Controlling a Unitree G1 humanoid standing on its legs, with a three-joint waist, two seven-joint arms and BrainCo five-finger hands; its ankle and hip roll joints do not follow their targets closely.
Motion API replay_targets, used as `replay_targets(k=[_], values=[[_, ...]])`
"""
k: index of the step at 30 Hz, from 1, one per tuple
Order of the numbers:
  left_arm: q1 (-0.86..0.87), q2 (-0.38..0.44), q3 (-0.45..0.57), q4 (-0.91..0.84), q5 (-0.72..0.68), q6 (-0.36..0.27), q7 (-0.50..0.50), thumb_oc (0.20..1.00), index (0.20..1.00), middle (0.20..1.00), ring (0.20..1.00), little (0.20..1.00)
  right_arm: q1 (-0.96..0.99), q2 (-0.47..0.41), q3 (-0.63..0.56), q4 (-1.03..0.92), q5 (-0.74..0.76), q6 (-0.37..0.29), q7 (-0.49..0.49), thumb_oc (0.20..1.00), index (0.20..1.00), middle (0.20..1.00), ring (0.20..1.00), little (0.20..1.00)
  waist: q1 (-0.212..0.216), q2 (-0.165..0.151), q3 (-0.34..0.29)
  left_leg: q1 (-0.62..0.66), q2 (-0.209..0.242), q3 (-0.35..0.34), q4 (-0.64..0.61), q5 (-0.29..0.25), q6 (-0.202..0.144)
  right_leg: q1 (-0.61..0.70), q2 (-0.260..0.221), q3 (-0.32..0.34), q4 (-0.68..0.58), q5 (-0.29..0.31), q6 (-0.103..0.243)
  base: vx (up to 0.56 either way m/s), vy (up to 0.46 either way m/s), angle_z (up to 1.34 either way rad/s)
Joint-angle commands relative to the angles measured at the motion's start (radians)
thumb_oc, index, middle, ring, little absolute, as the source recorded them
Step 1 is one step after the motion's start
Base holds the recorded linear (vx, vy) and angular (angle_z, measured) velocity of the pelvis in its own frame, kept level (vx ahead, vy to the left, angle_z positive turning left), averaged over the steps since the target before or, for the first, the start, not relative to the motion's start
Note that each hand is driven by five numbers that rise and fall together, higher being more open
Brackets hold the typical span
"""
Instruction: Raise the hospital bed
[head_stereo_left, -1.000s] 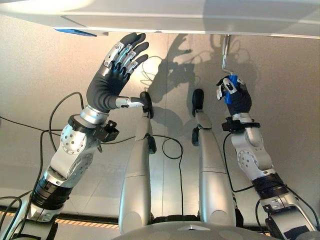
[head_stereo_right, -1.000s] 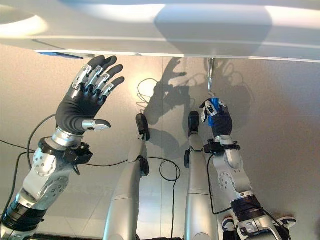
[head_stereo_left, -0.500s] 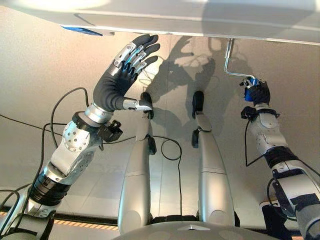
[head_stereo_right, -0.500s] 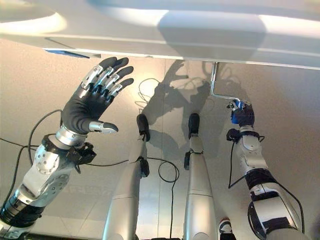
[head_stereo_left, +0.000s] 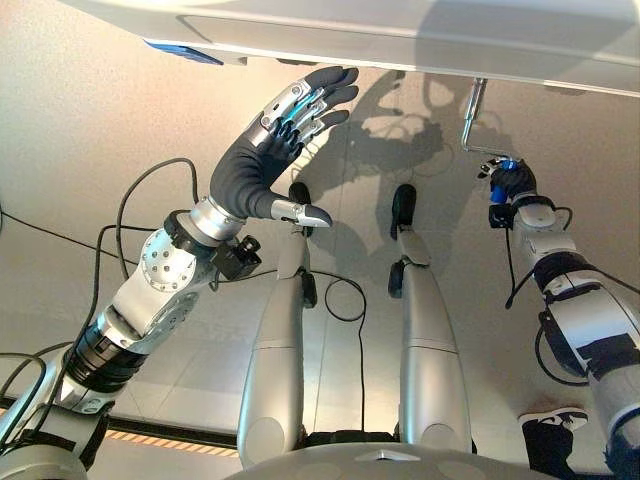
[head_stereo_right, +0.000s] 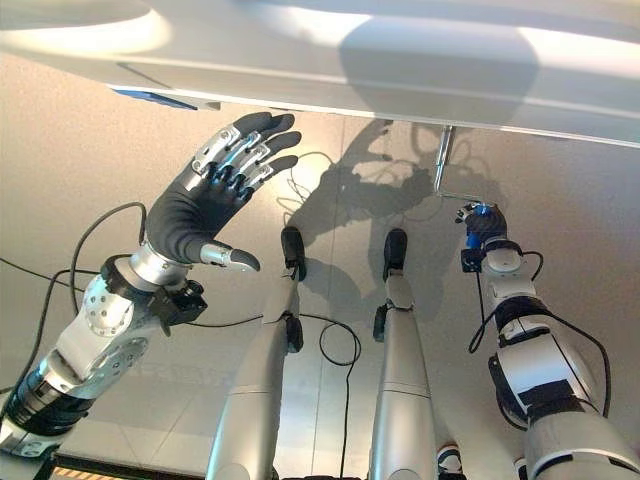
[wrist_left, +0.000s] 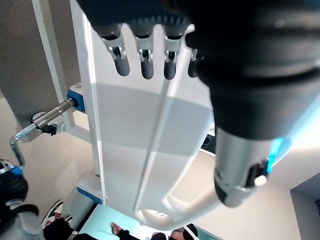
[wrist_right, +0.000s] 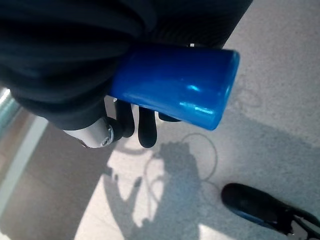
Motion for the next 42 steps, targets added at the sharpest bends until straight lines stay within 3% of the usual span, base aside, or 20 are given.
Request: replay_targets(k=[1,15,17,29,42], values=[[-0.034,-0.069,0.005,-0.031,-0.004,-0.024,0.003,1.000,1.000,1.000,1.000,1.000,-0.016,-0.030,0.099,0.096,-0.145,0.091,-0.008,0.200,0.200,0.200,0.200,0.200,0.005,0.072,-0.011,0.011,-0.005,0.002,0.134,-0.147,-0.031,0.029,0.041,-0.041,-0.090,0.053,0.057,0.00,0.000,0.00],[-0.034,-0.184,0.032,-0.014,0.011,0.008,0.046,1.000,1.000,1.000,1.000,1.000,-0.085,0.279,0.240,0.045,-0.344,0.135,0.008,0.200,0.200,0.200,0.200,0.200,0.029,0.084,-0.011,-0.044,-0.015,-0.003,0.169,-0.152,-0.022,-0.011,0.035,-0.038,-0.072,0.056,0.053,0.00,0.004,-0.01],[-0.029,-0.187,0.042,-0.019,0.015,0.010,0.054,1.000,1.000,1.000,1.000,1.000,-0.099,0.332,0.299,0.028,-0.436,0.143,0.007,0.200,0.200,0.200,0.200,0.200,0.033,0.084,-0.011,-0.049,-0.017,-0.007,0.170,-0.151,-0.022,-0.013,0.033,-0.040,-0.075,0.058,0.054,0.00,0.015,-0.01],[-0.019,-0.214,0.065,-0.026,0.026,0.011,0.082,1.000,1.000,1.000,1.000,1.000,-0.116,0.465,0.406,-0.036,-0.594,0.154,0.022,0.200,0.200,0.200,0.200,0.200,0.056,0.091,-0.011,-0.081,-0.030,-0.023,0.181,-0.151,-0.018,-0.030,0.016,-0.049,-0.072,0.062,0.056,0.00,0.017,0.02],[-0.028,-0.241,0.049,-0.032,0.028,-0.001,0.087,1.000,1.000,1.000,1.000,1.000,-0.105,0.511,0.490,-0.048,-0.699,0.139,0.052,0.200,0.200,0.200,0.200,0.200,0.078,0.116,-0.011,-0.086,-0.040,-0.028,0.189,-0.156,-0.013,-0.027,0.004,-0.047,-0.072,0.060,0.059,0.01,0.035,0.03]])
